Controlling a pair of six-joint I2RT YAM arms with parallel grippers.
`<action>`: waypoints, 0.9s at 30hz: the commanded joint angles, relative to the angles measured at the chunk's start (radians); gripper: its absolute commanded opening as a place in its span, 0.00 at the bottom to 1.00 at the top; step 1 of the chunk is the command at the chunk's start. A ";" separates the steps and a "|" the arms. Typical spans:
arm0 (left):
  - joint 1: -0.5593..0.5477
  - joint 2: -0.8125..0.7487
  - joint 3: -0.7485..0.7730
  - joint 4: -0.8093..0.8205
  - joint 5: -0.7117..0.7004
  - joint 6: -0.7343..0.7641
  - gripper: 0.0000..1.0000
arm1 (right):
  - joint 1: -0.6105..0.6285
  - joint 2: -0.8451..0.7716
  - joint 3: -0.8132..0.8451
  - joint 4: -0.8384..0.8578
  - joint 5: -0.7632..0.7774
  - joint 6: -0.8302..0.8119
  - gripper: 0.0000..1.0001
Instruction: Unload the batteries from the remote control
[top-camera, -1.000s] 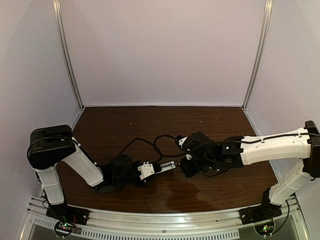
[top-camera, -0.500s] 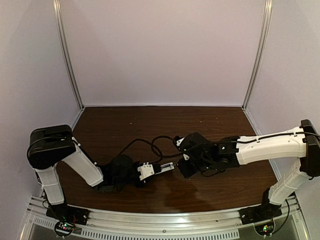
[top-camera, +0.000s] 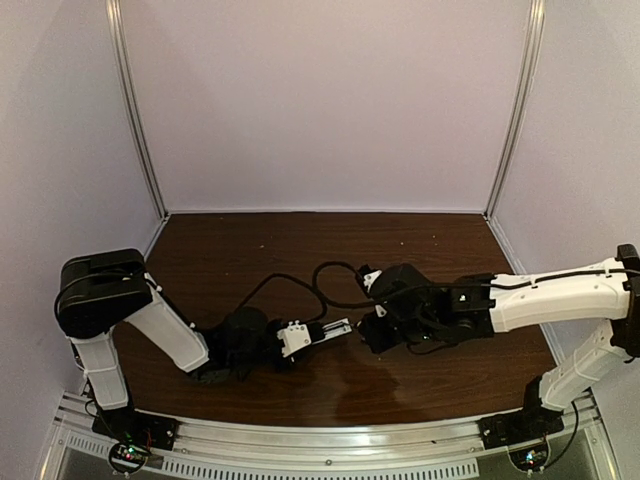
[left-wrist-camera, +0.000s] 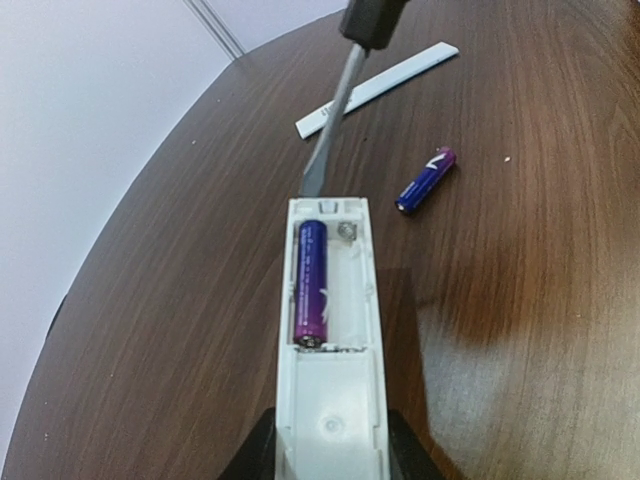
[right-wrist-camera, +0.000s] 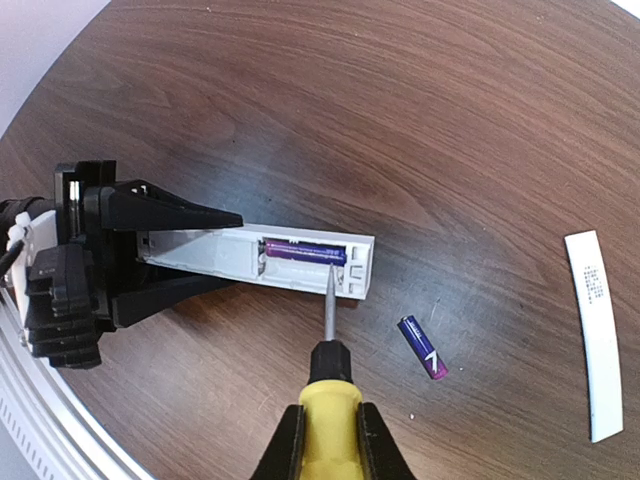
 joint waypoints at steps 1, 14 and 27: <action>0.005 0.011 0.027 0.052 -0.017 -0.027 0.00 | 0.013 -0.033 -0.101 0.118 0.027 0.118 0.00; 0.006 0.008 0.032 0.047 -0.009 -0.045 0.00 | 0.029 -0.057 -0.239 0.394 0.033 0.220 0.00; 0.006 0.004 0.046 0.025 -0.022 -0.061 0.00 | 0.029 -0.091 -0.273 0.446 0.004 0.254 0.00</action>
